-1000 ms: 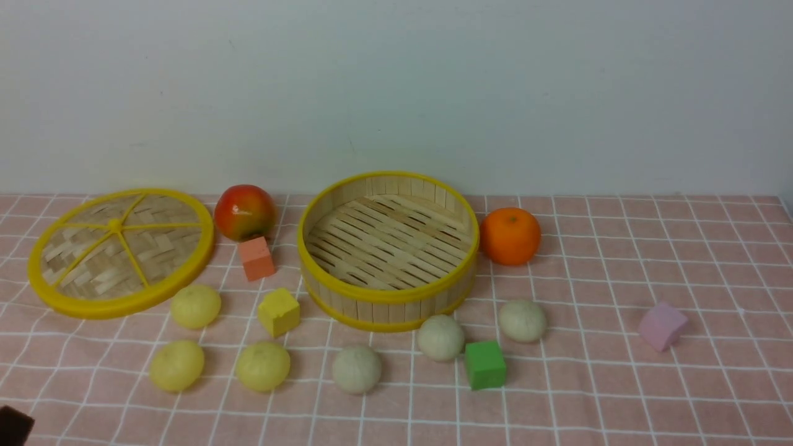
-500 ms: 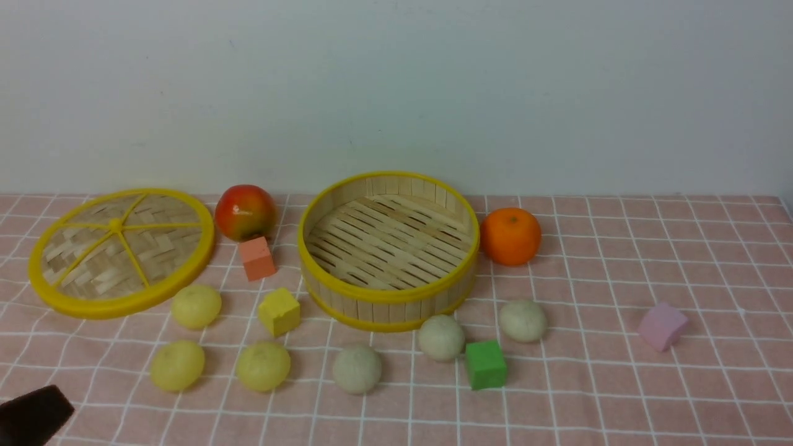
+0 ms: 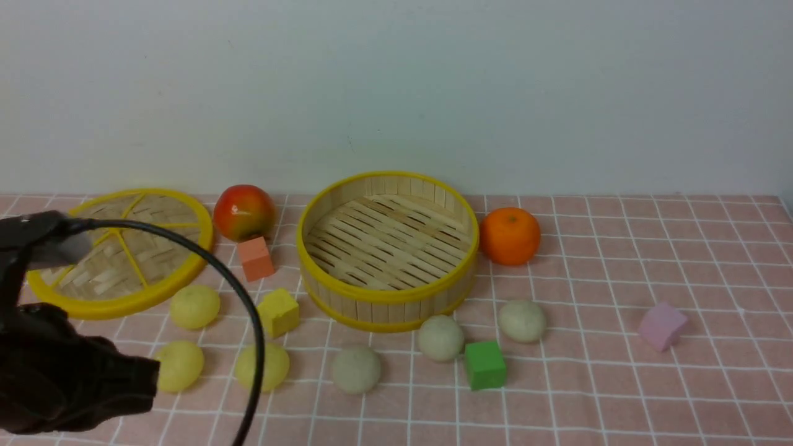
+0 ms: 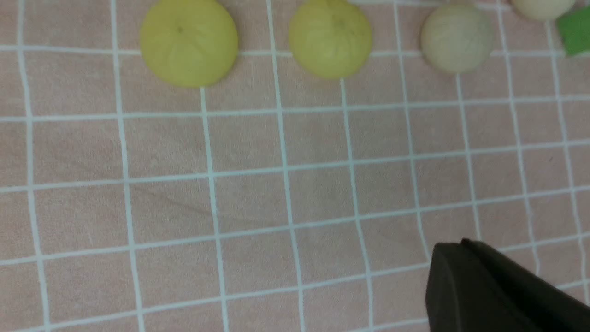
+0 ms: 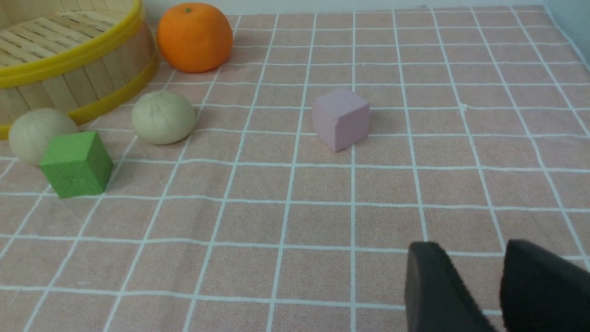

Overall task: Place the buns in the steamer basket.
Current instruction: Use the left arm to grab a steamed stuffed bun

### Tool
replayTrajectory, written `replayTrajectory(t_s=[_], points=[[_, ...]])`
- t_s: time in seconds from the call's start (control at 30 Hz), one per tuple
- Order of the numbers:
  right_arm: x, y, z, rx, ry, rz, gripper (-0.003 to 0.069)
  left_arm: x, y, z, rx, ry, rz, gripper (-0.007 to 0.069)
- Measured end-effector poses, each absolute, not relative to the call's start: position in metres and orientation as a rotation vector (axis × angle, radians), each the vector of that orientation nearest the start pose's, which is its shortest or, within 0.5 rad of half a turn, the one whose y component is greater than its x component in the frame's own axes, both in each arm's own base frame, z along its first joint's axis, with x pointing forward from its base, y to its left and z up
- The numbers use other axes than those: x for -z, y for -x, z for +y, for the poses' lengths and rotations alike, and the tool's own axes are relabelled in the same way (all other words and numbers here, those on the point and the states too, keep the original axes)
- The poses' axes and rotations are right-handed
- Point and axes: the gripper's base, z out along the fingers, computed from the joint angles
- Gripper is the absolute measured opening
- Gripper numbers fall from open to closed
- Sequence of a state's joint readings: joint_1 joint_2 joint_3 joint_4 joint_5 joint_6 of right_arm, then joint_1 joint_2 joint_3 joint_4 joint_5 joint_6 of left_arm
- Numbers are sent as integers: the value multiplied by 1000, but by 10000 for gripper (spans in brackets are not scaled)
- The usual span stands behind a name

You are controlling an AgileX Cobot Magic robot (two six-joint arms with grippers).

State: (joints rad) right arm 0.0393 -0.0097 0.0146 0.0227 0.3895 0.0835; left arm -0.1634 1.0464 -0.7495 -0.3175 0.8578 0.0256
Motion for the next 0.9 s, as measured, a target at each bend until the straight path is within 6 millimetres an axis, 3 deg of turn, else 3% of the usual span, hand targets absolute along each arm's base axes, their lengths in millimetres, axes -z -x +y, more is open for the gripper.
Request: replayTrajectory(t_s=[0.2,0.5,0.67,0.73,0.9], points=[[-174,-52,3,-107,-55,1878,239,-269,-203,-71,305,-261,2754,-13],[-174,-52,3,-107,-55,1878,239,-283,-230,-80,298,-234,2738,-13],[-174,-52,3,-107,-55,1878,239,-277,-265,-86,237,-256,2794,-13],[-174,-52,3,-107,-55,1878,239,-271,-276,-85,222,-241,2820,-13],[-174,-52,3,-107,-55,1878,239,-250,-322,-59,174,-87,2868,-13]])
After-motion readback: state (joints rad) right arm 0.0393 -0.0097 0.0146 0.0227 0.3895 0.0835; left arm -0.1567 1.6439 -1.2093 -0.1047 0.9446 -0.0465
